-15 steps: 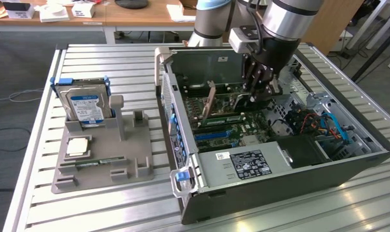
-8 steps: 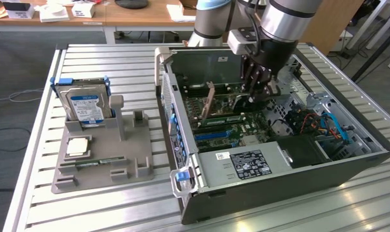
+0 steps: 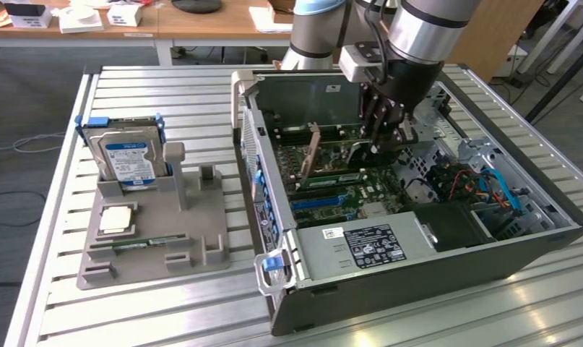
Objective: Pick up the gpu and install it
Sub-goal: 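Insert the gpu into the slot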
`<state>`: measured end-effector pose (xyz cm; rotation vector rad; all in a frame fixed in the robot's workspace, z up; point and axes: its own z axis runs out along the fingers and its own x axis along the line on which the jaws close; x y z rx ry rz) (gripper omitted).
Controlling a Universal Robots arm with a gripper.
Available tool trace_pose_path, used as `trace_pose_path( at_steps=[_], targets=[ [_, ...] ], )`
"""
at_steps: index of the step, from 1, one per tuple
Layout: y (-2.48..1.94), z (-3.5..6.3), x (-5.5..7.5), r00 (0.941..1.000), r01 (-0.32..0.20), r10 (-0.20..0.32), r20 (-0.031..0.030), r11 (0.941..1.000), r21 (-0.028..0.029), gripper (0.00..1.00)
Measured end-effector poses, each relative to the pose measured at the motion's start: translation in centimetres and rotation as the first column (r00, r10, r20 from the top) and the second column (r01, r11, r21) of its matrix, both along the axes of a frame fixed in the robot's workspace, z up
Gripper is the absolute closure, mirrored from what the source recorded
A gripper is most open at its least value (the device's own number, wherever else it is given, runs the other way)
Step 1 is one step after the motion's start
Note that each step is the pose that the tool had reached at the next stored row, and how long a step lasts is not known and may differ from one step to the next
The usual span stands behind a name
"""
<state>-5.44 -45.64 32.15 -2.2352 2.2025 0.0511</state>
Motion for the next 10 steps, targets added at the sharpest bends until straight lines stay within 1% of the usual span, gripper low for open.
trace_pose_path(
  at_steps=[2, 6, 10],
  targets=[
    [0.04, -0.03, 0.00, 1.0000, 0.000, 0.000, 0.0001, 1.0000, 0.0007, 0.73],
    [0.20, -0.07, 0.00, 1.0000, 0.000, 0.000, 0.0000, 1.0000, 0.0010, 0.73],
    [0.27, -0.08, 0.00, 1.0000, 0.000, 0.000, -0.0001, 1.0000, 0.0008, 0.73]
  ],
)
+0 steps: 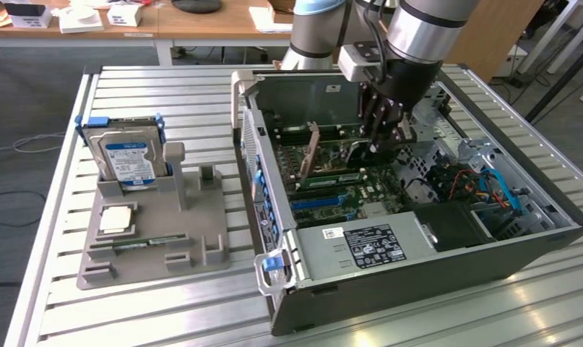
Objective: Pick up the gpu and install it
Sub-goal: 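Insert the gpu into the slot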
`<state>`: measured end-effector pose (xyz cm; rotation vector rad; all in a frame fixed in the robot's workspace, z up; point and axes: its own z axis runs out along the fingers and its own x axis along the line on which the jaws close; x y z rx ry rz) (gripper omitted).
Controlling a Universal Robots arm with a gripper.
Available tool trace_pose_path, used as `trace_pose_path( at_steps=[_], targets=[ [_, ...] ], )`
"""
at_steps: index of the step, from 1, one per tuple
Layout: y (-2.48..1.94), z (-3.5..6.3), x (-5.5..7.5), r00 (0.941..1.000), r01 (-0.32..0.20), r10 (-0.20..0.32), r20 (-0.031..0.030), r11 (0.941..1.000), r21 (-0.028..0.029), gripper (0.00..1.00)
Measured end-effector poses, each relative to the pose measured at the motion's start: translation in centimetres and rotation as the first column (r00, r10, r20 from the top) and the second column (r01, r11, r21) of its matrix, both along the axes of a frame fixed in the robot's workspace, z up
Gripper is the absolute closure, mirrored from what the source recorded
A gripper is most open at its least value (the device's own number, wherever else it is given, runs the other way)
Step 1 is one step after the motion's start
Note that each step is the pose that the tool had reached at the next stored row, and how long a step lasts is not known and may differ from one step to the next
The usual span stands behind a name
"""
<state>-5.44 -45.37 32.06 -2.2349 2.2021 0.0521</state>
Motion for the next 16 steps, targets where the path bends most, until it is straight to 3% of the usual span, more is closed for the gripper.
trace_pose_path(
  at_steps=[16],
  targets=[
    [0.04, -1.02, 0.0, 1.0000, 0.000, 0.000, 0.0000, 1.0000, 0.0001, 0.73]
  ],
)
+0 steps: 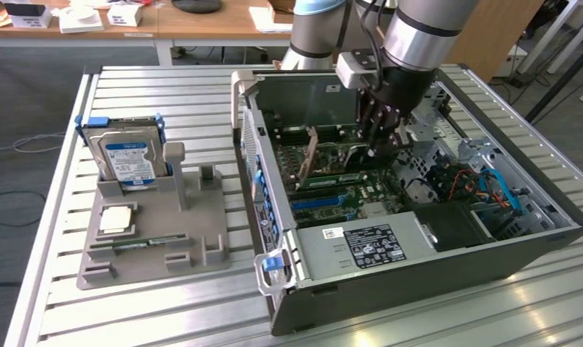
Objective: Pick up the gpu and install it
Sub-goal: 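Insert the gpu into the slot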
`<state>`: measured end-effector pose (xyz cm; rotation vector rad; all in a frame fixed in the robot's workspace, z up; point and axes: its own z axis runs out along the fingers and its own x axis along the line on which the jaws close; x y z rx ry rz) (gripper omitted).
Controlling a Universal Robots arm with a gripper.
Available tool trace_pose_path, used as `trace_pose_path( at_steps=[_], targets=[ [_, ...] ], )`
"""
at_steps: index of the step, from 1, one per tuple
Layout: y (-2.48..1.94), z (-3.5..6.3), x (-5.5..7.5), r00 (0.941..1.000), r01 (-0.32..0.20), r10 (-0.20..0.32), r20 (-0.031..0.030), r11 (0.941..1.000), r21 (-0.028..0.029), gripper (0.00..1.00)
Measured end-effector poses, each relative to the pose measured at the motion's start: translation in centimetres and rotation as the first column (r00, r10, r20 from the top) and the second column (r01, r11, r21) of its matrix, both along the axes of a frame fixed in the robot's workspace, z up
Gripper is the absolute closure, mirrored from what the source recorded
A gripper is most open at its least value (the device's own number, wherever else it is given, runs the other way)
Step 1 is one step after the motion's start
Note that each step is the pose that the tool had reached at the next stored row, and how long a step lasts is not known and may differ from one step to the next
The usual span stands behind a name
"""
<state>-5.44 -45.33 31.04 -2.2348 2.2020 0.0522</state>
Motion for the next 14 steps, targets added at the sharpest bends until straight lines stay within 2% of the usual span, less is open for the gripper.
trace_pose_path(
  at_steps=[14],
  targets=[
    [0.10, -0.68, -0.47, 1.0000, 0.000, 0.000, 0.0004, 1.0000, 0.0000, 0.73]
  ],
)
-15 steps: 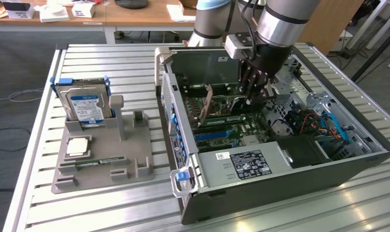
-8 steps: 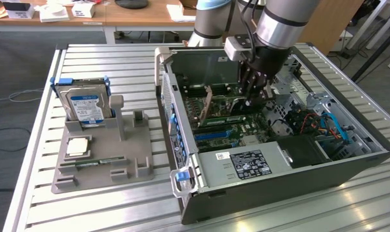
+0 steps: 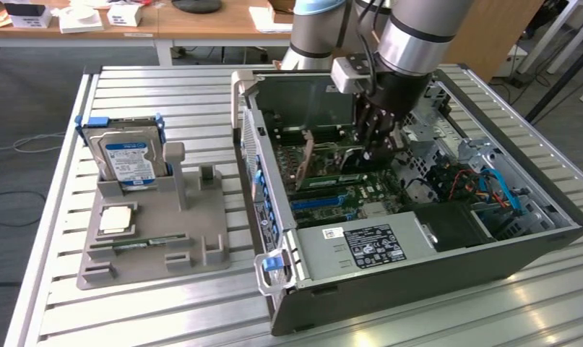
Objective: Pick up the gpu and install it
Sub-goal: 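Insert the gpu into the slot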
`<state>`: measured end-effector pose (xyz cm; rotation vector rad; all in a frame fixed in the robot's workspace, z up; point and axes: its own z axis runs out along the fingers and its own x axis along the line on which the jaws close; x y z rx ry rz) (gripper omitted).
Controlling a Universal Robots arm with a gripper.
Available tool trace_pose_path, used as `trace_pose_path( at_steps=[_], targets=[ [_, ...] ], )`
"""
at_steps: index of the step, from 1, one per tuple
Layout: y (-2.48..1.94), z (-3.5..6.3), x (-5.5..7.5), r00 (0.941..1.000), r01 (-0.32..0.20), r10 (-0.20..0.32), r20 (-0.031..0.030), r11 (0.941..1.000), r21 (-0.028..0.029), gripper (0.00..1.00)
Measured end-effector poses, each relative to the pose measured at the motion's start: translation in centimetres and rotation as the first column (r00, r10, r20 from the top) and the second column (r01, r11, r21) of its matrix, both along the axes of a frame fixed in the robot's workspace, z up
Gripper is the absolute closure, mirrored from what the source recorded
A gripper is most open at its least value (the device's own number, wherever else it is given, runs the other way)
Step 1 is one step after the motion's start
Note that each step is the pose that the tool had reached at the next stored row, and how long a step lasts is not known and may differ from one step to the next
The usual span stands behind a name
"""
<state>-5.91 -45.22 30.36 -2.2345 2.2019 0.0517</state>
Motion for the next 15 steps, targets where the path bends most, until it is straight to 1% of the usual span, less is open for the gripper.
trace_pose_path(
  at_steps=[2, 5, 10, 15],
  targets=[
    [0.04, -0.14, -0.09, 1.0000, 0.000, 0.000, 0.0008, 1.0000, 0.0000, 0.73],
    [0.12, -0.40, -0.22, 1.0000, 0.000, 0.000, 0.0045, 1.0000, 0.0000, 0.73],
    [0.21, -0.66, -0.45, 0.9999, 0.000, 0.000, 0.0133, 1.0000, -0.0002, 0.73],
    [0.23, -0.72, -0.88, 0.9999, 0.000, 0.000, 0.0145, 1.0000, 0.0002, 0.73]
  ],
)
